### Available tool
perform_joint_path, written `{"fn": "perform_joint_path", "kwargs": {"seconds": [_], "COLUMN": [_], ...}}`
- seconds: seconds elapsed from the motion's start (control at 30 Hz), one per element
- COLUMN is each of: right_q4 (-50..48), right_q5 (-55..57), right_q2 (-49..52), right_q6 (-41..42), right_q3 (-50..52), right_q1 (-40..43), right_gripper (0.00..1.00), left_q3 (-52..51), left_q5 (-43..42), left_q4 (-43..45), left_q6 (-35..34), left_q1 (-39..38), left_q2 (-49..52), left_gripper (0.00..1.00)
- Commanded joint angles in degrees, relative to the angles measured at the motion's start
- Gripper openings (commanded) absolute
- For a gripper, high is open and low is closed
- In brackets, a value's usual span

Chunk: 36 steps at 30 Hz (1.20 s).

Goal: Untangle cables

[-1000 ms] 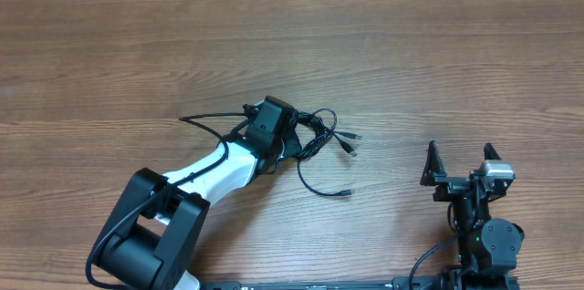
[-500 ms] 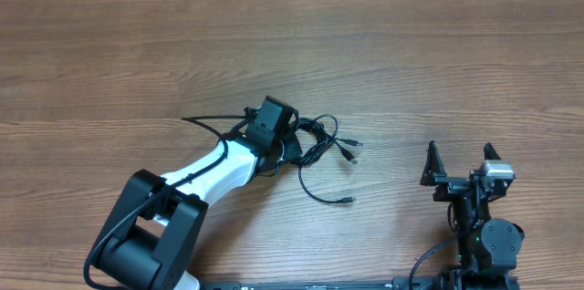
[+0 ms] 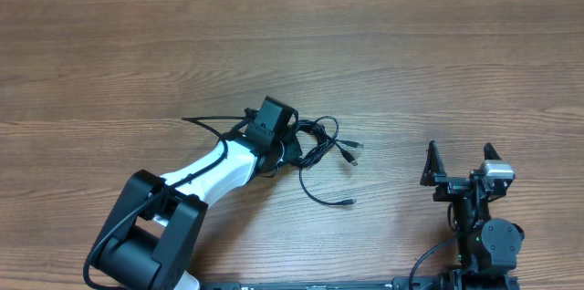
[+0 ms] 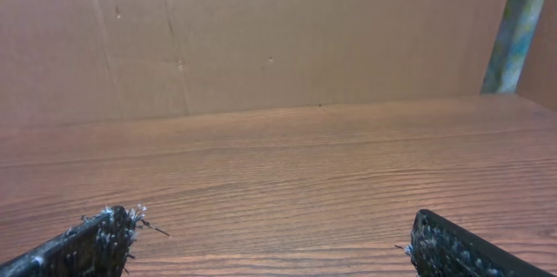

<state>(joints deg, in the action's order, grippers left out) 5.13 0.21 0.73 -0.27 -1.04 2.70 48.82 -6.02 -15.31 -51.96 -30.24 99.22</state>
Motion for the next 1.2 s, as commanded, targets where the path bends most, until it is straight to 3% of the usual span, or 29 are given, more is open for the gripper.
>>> {"fn": "perform_joint_path", "kwargs": {"seconds": [0.0, 1.17], "right_q4": [-0.37, -0.37], "right_q5": [-0.28, -0.28], "right_q2": [-0.57, -0.57], "right_q6": [-0.44, -0.44], "right_q3": [0.59, 0.59], "right_q1": [0.26, 0.26], "right_gripper": [1.00, 1.00], "left_q3": [-2.21, -2.21], "left_q5": [-2.60, -7.61], "left_q4": [-2.69, -10.08], "left_q6": [0.09, 0.07], "left_q1": [-0.15, -0.17], "left_q2": [1.92, 1.92], "left_gripper": [0.04, 0.04]}}
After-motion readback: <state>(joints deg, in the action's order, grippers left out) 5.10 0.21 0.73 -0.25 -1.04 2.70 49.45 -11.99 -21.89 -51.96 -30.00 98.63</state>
